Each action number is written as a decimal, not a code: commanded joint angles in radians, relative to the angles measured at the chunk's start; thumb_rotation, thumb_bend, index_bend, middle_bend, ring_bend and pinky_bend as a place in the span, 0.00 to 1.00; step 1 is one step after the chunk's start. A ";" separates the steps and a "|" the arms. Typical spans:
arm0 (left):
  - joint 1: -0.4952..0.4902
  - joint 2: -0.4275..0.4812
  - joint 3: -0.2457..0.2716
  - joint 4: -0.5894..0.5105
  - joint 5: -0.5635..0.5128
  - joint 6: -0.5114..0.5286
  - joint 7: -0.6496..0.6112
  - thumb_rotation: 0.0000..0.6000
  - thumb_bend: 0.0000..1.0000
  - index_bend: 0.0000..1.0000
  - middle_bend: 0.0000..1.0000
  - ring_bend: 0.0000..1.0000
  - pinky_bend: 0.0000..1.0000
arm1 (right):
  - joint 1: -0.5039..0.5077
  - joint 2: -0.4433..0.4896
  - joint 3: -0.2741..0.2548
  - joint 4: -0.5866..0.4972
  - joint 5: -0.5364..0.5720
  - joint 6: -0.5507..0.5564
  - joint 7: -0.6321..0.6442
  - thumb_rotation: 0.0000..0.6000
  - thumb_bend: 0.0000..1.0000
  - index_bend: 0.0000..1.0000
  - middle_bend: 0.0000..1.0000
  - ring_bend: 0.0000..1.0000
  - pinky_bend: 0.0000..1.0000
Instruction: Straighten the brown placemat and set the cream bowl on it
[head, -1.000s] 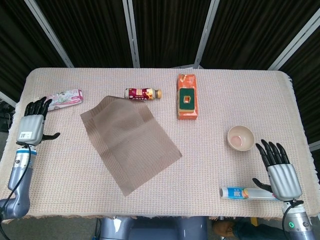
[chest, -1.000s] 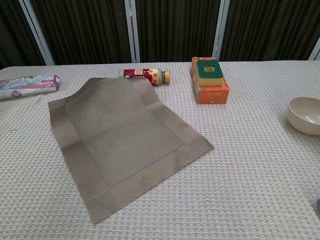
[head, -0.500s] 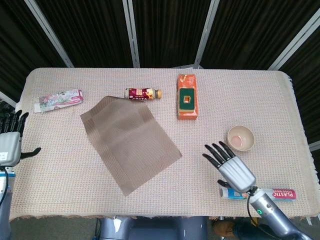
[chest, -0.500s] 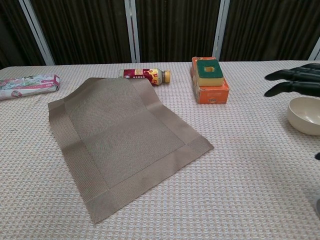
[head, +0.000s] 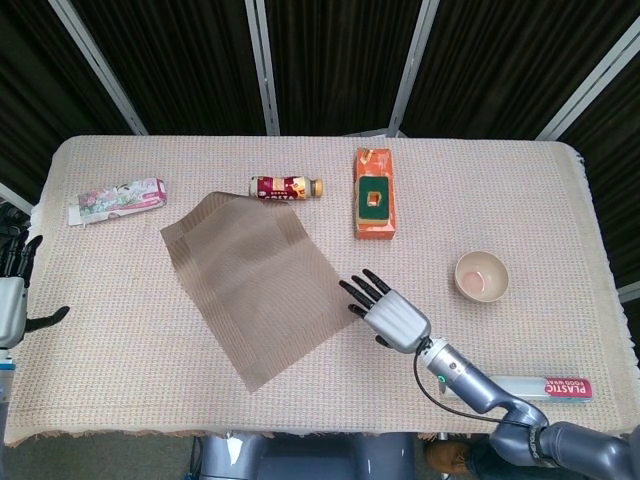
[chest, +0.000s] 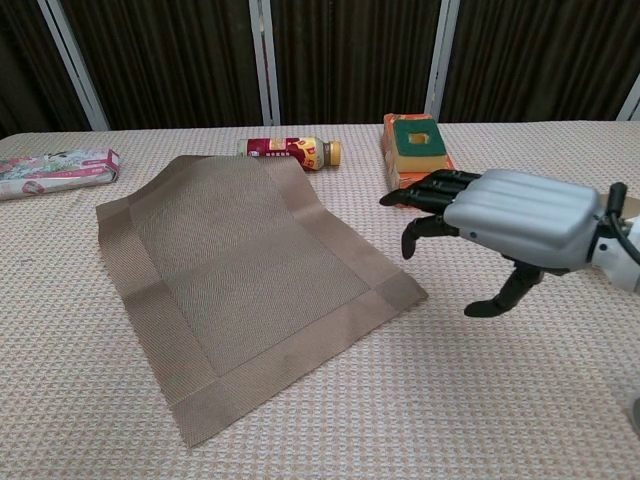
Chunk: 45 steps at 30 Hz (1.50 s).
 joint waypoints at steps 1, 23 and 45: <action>-0.003 -0.005 0.002 0.006 0.002 -0.007 0.001 1.00 0.05 0.00 0.00 0.00 0.00 | 0.038 -0.059 -0.006 0.082 -0.012 -0.003 -0.006 1.00 0.11 0.33 0.02 0.00 0.00; -0.014 -0.011 0.007 0.027 -0.007 -0.043 -0.014 1.00 0.05 0.00 0.00 0.00 0.00 | 0.115 -0.242 -0.067 0.428 -0.032 0.081 0.063 1.00 0.14 0.33 0.03 0.00 0.00; -0.016 -0.005 0.008 0.027 -0.007 -0.051 -0.028 1.00 0.05 0.00 0.00 0.00 0.00 | 0.151 -0.326 -0.099 0.550 -0.007 0.111 0.130 1.00 0.17 0.34 0.04 0.00 0.00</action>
